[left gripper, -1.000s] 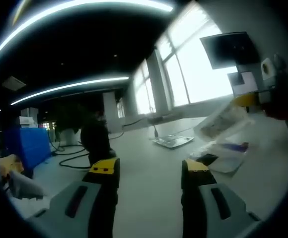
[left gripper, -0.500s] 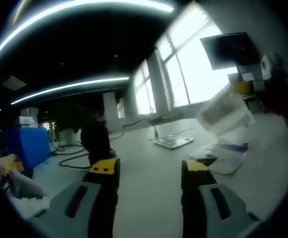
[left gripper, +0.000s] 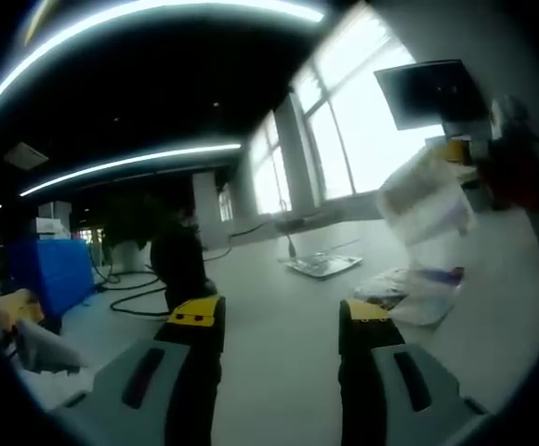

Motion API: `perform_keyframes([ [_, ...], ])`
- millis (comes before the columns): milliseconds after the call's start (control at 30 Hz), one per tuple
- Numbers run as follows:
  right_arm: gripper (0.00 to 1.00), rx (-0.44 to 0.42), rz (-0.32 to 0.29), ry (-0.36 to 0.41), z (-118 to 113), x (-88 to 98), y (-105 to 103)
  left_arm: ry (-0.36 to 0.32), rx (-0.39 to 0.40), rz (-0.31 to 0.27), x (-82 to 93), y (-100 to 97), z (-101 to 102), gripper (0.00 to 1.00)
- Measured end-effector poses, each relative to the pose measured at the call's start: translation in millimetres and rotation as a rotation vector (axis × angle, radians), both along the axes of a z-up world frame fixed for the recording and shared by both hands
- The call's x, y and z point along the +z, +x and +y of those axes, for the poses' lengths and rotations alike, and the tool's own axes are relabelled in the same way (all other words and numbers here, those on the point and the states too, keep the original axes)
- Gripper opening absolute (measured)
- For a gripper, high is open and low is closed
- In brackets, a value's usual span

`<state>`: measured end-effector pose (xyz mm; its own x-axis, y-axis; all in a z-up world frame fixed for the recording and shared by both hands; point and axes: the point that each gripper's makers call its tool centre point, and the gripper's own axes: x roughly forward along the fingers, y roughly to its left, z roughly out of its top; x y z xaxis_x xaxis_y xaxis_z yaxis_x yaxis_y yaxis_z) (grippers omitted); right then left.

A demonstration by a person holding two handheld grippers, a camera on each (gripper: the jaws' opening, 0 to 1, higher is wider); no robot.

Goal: Clip sheet goods on table flip sheet goods clip sheet goods scan sheet goods put sheet goods back to table

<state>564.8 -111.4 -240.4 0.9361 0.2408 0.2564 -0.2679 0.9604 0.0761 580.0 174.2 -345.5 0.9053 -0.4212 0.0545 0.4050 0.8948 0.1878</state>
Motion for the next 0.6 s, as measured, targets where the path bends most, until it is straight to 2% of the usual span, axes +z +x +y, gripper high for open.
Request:
perform_keyframes([
  [200,0.00,-0.025,-0.031,0.022,-2.9,9.8,-4.0,-0.001,-0.001,0.000,-0.3,0.6,0.1,0.41],
  [433,0.00,-0.027,-0.030,0.074,-6.7,11.5,-1.6,-0.002,-0.001,0.000,0.0,0.4,0.0,0.41],
  [533,0.00,-0.053,-0.044,0.094,-10.8,6.3,-5.6,-0.003,0.000,0.000,0.0,0.6,0.1,0.41],
  [600,0.00,-0.087,-0.062,0.068,-13.4,-2.4,-11.3,-0.002,0.000,0.000,0.0,0.7,0.1,0.41],
])
